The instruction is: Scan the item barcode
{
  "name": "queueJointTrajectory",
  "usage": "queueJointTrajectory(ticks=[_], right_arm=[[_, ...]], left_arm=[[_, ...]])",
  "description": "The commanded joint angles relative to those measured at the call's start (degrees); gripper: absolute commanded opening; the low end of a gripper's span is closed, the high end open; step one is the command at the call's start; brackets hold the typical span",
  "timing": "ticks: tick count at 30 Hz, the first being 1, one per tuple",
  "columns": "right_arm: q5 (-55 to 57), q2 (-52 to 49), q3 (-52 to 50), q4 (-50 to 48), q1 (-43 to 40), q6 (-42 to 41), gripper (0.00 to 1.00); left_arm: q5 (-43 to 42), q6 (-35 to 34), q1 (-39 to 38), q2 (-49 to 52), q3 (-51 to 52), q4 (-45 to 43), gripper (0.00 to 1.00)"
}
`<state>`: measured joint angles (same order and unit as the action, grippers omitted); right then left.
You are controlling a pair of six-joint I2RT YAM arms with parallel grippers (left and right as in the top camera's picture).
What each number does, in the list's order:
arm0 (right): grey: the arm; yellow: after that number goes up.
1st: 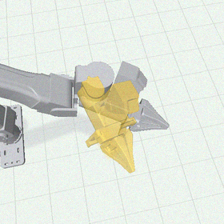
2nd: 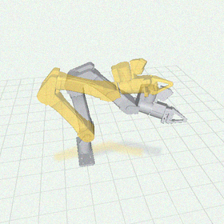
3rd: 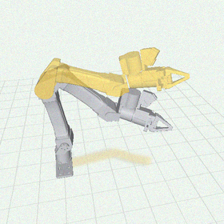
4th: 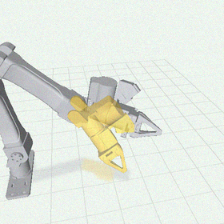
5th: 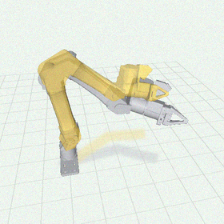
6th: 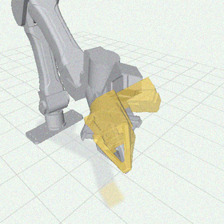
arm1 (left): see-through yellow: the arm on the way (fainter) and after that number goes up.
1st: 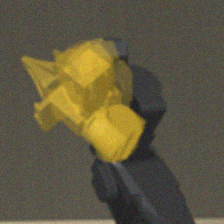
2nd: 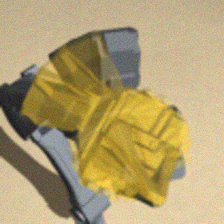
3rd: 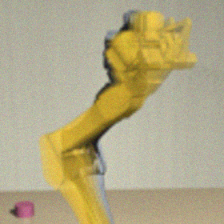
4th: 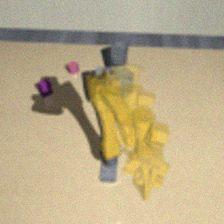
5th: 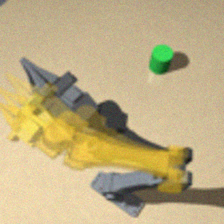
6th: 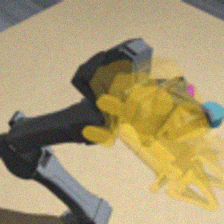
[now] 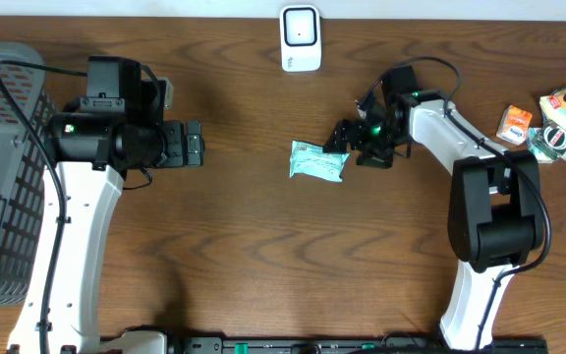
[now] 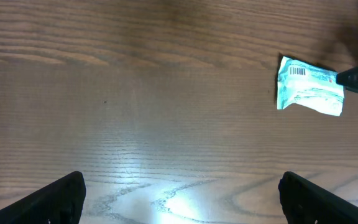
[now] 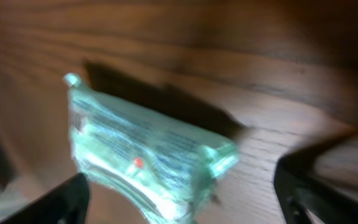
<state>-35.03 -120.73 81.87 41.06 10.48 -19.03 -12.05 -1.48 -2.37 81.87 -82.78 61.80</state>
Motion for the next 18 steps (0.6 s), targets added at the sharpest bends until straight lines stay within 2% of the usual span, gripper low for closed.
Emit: queueJointTrajectory(ticks=[1,3,9,12,16,17,18], right_arm=[[-4.57,-1.11,-4.55,-2.08,0.55,-3.61,0.79],[-4.57,-1.11,-6.27,-3.78,0.55,-5.60,0.74],[-4.39,-1.11,-10.32,-5.88,0.74,-6.29,0.73],[-3.89,-1.11,-11.76,-8.61,0.87,-6.69,0.59],[-1.53,-1.11,-12.96,-11.85,0.87,-9.27,0.55],[-1.01,-1.11,-13.18,-12.50,0.87,-9.25,0.52],[-0.48,-1.11,-13.27,-13.09,0.87,-9.22,0.40]], left_arm=[[0.15,0.13,-0.17,0.13,0.22,0.31,0.98],[0.13,0.13,-0.17,0.13,0.22,0.31,0.98],[0.13,0.13,-0.17,0.13,0.22,0.31,0.97],[0.13,0.13,-0.17,0.13,0.22,0.31,0.98],[0.13,0.13,-0.17,0.13,0.22,0.31,0.98],[0.13,0.13,-0.17,0.13,0.22,0.31,0.98],[0.13,0.13,-0.17,0.13,0.22,0.31,0.98]])
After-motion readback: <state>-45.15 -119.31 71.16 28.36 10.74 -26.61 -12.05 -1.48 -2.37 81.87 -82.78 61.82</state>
